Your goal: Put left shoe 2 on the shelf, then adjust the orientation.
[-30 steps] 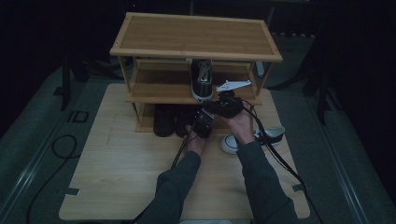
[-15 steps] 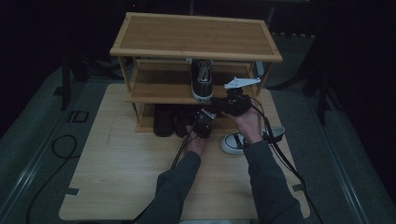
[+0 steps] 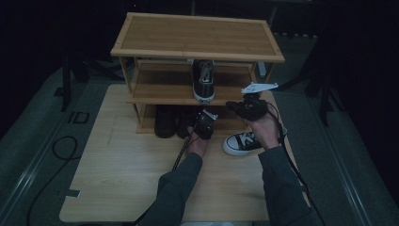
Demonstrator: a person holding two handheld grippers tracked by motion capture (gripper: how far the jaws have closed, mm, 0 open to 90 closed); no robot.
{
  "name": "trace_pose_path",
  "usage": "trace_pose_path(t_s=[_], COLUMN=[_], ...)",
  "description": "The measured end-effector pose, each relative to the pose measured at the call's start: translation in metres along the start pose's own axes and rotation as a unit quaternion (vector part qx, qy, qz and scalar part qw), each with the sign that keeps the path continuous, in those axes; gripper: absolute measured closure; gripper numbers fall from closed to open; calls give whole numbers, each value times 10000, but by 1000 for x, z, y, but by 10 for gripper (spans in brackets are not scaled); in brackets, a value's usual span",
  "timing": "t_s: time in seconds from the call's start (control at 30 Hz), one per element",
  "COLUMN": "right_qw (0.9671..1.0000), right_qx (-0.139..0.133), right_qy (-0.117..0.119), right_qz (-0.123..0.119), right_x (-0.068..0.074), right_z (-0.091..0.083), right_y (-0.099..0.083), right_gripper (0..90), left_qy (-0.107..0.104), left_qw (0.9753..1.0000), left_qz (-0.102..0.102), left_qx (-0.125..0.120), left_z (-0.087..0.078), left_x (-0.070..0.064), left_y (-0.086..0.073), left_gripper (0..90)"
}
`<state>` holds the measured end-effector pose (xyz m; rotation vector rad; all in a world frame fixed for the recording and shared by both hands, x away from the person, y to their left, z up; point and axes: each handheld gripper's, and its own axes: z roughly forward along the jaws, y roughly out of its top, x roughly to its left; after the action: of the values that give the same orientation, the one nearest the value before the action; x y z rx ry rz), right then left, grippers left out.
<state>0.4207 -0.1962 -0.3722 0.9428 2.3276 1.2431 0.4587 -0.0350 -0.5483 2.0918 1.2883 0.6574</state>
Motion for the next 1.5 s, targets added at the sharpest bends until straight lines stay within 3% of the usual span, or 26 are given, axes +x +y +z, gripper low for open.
trace_pose_path(t_s=[0.47,0.57,0.83,1.5], right_qw=[9997,9996,9990,9947], right_qx=[158,175,229,474], right_qy=[-135,-157,-261,-565], right_qz=[149,176,289,710], right_x=[-17,-21,-31,-59], right_z=[-9,-11,-20,-30], right_y=[-22,-27,-40,-80], right_gripper=[879,879,879,879], left_qy=[-49,-80,-115,-72], left_qw=[10000,9999,9999,9999], left_qz=[75,-44,-69,-45], left_qx=[26,-73,-81,-86], left_z=[0,1,1,1], left_x=[1,-1,-2,-1], left_y=[0,0,0,-1], left_gripper=[900,900,900,900])
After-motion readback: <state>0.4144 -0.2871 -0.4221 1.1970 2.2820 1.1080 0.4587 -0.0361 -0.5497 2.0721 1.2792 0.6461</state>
